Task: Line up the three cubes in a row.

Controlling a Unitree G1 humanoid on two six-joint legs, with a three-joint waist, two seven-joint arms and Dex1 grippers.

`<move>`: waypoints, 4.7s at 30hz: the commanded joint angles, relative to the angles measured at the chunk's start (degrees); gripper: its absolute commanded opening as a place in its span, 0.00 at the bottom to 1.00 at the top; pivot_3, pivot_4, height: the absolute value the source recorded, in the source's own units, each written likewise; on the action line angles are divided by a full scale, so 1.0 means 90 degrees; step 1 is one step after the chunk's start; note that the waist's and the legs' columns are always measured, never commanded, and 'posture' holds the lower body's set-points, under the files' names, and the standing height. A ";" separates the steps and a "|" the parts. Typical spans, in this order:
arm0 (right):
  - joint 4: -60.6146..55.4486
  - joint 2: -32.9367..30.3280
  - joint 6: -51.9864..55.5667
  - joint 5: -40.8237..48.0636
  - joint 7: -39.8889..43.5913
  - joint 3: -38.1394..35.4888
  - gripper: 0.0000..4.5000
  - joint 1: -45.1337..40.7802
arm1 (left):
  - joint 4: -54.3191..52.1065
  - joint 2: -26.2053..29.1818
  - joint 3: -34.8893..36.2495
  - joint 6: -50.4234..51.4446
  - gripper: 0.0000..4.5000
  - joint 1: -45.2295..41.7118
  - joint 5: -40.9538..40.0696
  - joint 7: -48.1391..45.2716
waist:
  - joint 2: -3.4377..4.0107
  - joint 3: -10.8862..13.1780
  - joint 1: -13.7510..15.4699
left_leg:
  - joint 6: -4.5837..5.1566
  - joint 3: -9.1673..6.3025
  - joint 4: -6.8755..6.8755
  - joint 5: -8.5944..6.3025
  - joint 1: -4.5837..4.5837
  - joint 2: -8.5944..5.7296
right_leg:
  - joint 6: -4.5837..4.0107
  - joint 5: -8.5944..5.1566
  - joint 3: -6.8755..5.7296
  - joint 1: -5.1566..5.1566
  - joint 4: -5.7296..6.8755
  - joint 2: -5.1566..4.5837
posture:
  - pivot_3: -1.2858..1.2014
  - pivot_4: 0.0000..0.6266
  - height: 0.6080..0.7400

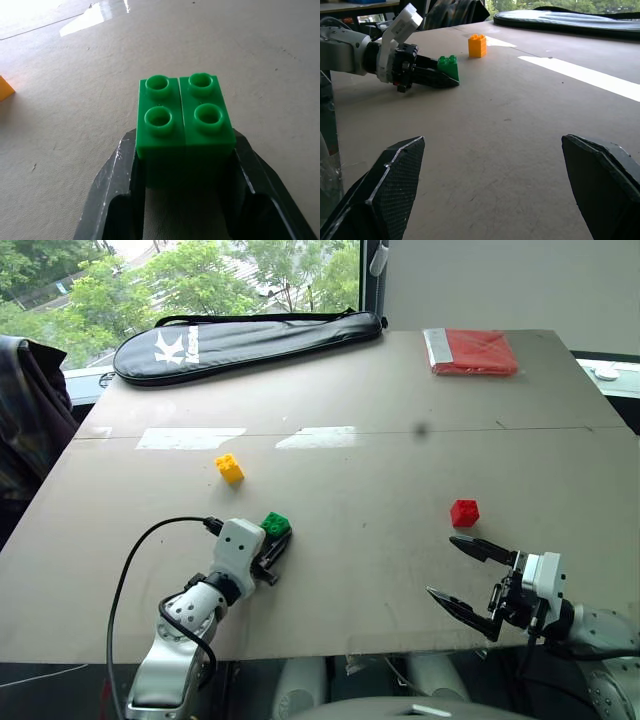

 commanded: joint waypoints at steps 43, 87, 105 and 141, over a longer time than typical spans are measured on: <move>0.0323 0.0608 -0.0900 0.0745 0.0163 -0.1703 1.00 0.1243 | 0.8574 -0.2083 -0.2613 -0.3239 0.29 -0.7249 0.1121 -0.4752 | -0.0015 0.0007 0.0127 | 0.0002 0.0000 0.0009 0.0000 -0.0027 -0.0012 | 0.0001 -0.0001 -0.0016 0.0005 -0.0016 0.0013 | 0.52 0.24 0.76; 0.0261 0.0143 -0.0084 0.0920 0.0309 -0.0832 1.00 -0.0577 | 0.0973 -0.0596 0.0495 -0.0356 0.96 -0.2016 -0.0299 -0.1611 | -0.0005 0.0017 0.0153 | -0.0001 -0.0017 0.0011 0.0002 -0.0006 -0.0001 | -0.0005 -0.0001 0.0001 0.0016 0.0002 -0.0011 | 0.52 0.24 0.76; 0.0233 -0.0041 0.0509 0.1138 0.0434 -0.0716 1.00 -0.1178 | 0.1920 -0.1680 0.0915 0.0152 0.96 -0.2601 0.1989 0.3444 | -0.0012 0.0015 0.0130 | -0.0002 -0.0011 0.0012 0.0002 -0.0006 -0.0009 | -0.0003 0.0028 -0.0028 0.0025 0.0001 0.0005 | 0.52 0.24 0.76; 0.0208 0.0205 -0.0180 0.0908 0.0394 -0.1014 1.00 0.0105 | 0.3427 -0.0375 -0.0845 -0.0416 0.28 -0.3933 -0.0812 -0.3025 | -0.0001 0.0006 0.0118 | -0.0024 -0.0013 0.0009 0.0014 0.0000 -0.0011 | -0.0009 -0.0001 -0.0038 0.0037 -0.0004 0.0002 | 0.52 0.24 0.76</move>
